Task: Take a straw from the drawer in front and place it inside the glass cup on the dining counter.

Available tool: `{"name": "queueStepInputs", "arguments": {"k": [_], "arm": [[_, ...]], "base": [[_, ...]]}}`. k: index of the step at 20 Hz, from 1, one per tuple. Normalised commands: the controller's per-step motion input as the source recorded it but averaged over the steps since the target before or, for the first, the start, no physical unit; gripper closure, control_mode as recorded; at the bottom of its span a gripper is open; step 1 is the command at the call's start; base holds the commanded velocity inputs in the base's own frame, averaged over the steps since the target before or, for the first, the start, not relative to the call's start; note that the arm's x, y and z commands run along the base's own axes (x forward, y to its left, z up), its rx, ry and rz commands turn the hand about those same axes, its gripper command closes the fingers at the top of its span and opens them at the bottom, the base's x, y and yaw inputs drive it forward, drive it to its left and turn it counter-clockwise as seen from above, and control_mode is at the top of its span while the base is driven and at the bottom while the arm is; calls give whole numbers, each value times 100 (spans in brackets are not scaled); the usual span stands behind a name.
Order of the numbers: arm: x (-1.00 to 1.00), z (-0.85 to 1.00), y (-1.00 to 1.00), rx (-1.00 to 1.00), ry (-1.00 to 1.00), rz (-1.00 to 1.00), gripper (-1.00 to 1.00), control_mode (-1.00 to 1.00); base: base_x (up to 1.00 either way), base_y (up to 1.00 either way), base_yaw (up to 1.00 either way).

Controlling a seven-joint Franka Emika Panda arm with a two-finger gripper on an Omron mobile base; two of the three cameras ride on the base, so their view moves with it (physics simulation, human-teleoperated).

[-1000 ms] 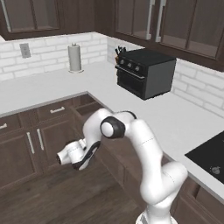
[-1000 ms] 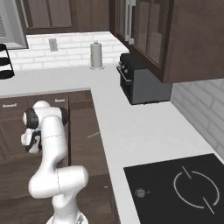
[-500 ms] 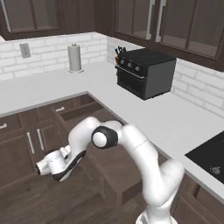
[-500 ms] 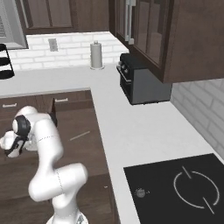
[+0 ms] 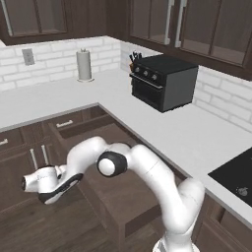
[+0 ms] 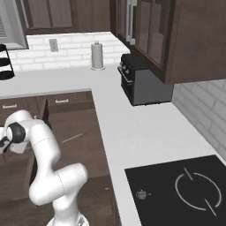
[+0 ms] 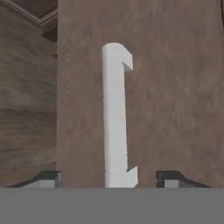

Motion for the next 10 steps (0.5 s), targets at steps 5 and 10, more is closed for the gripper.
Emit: {"name": "queueStepInputs", "arguments": {"k": [5, 10], "arm": [[-25, 11, 20, 45, 35, 7, -100, -100], [-67, 93, -16, 39, 0, 3, -100, -100]], "base": [[0, 0, 0], [0, 0, 0]]}}
